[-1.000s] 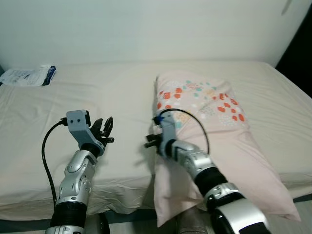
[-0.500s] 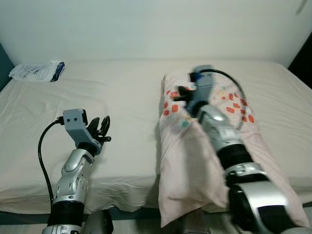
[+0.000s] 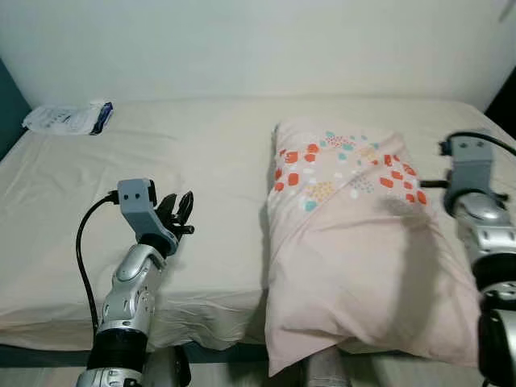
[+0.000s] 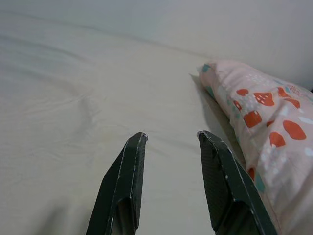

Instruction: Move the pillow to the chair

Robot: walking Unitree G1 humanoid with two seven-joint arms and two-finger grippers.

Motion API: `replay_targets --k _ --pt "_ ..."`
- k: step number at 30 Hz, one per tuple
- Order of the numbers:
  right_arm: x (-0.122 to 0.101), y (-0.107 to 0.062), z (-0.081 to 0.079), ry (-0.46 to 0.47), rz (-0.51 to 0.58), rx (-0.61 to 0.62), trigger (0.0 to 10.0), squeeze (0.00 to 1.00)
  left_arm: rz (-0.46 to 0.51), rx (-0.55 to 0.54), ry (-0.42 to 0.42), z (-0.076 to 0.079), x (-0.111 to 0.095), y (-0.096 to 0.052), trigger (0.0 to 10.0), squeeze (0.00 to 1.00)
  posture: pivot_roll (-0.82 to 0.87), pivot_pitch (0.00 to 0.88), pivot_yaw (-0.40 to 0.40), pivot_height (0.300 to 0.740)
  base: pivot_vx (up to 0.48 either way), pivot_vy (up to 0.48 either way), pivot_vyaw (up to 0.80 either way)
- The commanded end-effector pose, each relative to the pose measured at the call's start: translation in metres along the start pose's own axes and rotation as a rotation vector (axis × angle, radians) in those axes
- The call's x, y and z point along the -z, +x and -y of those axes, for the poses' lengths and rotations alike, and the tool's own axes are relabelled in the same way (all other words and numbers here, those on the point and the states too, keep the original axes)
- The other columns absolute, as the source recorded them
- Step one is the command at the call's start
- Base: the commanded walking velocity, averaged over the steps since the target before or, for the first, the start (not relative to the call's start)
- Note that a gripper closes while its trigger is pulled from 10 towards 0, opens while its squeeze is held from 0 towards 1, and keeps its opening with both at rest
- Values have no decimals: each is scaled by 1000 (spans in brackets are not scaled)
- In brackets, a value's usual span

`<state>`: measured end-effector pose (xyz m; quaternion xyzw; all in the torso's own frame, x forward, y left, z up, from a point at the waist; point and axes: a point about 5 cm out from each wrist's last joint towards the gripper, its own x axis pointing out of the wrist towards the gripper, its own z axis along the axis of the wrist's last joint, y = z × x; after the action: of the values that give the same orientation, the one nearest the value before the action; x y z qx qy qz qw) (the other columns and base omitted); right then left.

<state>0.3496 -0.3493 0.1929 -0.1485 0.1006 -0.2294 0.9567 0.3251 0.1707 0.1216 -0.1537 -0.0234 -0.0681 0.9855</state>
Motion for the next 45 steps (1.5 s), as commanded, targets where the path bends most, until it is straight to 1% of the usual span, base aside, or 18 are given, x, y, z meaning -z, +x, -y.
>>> replay_targets --k 1,5,10,16,18,24,31,33,34,35,36,37,38,39,41,42,44,45 --pt "16 -1 3 -19 -79 -1 10000 0 -24 -18 6 -6 6 -4 10000 0 -110 94 -8 582 0 0 0" --pt "25 -2 0 -38 -133 -31 10000 0 -28 -16 6 -5 7 -5 10000 0 -108 94 -10 582 0 0 0" --pt "38 -6 -26 -71 -205 -143 10000 0 -37 -6 10 -1 10 -5 10000 0 -107 95 -11 582 0 0 0" --pt "49 -11 -43 -84 -239 -199 10000 0 -40 -2 12 0 11 -5 10000 0 -105 96 -8 582 0 0 0" --pt "49 -11 -43 -84 -239 -199 10000 0 -40 -2 12 0 11 -5 10000 0 -105 96 -8 582 0 0 0" --pt "68 -22 -70 -111 -298 -297 10000 0 -43 4 15 -1 10 -5 10000 0 -102 97 -3 582 0 0 0" --pt "73 -29 -87 -117 -314 -360 10000 0 -45 7 16 -1 9 -5 10000 0 -103 96 -1 582 0 0 0" --pt "75 -35 -104 -95 -317 -418 10000 0 -46 8 15 0 10 -5 10000 0 -101 95 -2 582 0 0 0" --pt "75 -35 -104 -95 -317 -418 10000 0 -46 8 15 0 10 -5 10000 0 -101 95 -2 582 0 0 0" --pt "73 -40 -117 -45 -309 -462 10000 0 -46 7 15 1 10 -5 10000 0 -99 94 0 582 0 0 0" --pt "69 -47 -137 36 -298 -538 10000 0 -47 8 16 1 10 -4 10000 0 -99 92 1 582 0 0 0" --pt "69 -47 -137 36 -298 -538 10000 0 -47 8 16 1 10 -4 10000 0 -99 92 1 582 0 0 0" --pt "66 -53 -150 93 -290 -591 10000 0 -47 8 16 1 10 -4 10000 0 -99 91 2 582 0 0 0" --pt "66 -53 -150 93 -290 -591 10000 0 -47 8 16 1 10 -4 10000 0 -99 91 2 582 0 0 0" --pt "58 -68 -183 159 -284 -702 10000 0 -48 10 16 3 10 -3 10000 0 -97 84 1 582 0 0 0" --pt "58 -68 -183 159 -284 -702 10000 0 -48 10 16 3 10 -3 10000 0 -97 84 1 582 0 0 0" --pt "46 -83 -215 188 -270 -800 10000 0 -47 15 14 5 11 -2 10000 0 -94 79 0 582 0 0 0" --pt "46 -83 -215 188 -270 -800 10000 0 -47 15 14 5 11 -2 10000 0 -94 79 0 582 0 0 0"
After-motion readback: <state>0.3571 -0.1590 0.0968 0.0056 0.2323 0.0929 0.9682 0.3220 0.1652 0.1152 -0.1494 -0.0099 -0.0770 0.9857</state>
